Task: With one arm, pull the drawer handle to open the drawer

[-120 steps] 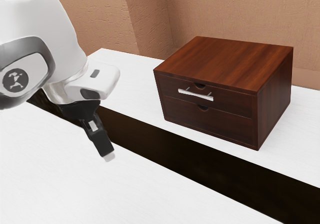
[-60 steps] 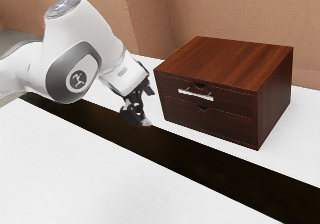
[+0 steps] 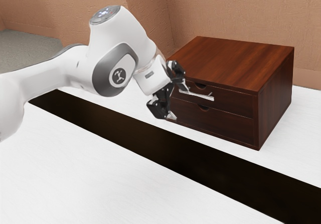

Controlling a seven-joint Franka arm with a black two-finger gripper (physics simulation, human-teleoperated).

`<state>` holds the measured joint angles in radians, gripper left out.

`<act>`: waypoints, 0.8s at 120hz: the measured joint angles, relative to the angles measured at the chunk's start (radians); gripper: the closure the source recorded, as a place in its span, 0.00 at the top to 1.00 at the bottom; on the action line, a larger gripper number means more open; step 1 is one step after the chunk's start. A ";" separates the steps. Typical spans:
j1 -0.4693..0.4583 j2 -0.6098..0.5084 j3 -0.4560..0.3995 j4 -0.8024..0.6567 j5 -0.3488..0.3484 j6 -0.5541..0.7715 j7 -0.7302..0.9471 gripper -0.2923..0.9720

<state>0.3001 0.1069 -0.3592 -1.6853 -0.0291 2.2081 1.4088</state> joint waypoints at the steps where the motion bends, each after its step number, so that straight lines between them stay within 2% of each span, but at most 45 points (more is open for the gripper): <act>1: 0.000 0.002 0.000 0.002 0.000 0.000 0.003 0.77; 35: -0.028 0.112 0.012 0.101 0.019 0.001 0.077 0.77; 46: -0.113 0.154 0.124 0.149 0.023 -0.007 0.091 0.77; 55: -0.141 0.180 0.164 0.180 0.024 -0.017 0.099 0.77; 86: -0.161 0.229 0.178 0.238 0.023 -0.040 0.120 0.79; 96: -0.175 0.230 0.180 0.240 0.021 -0.045 0.119 0.71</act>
<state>0.1252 0.3369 -0.1790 -1.4453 -0.0081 2.1630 1.5283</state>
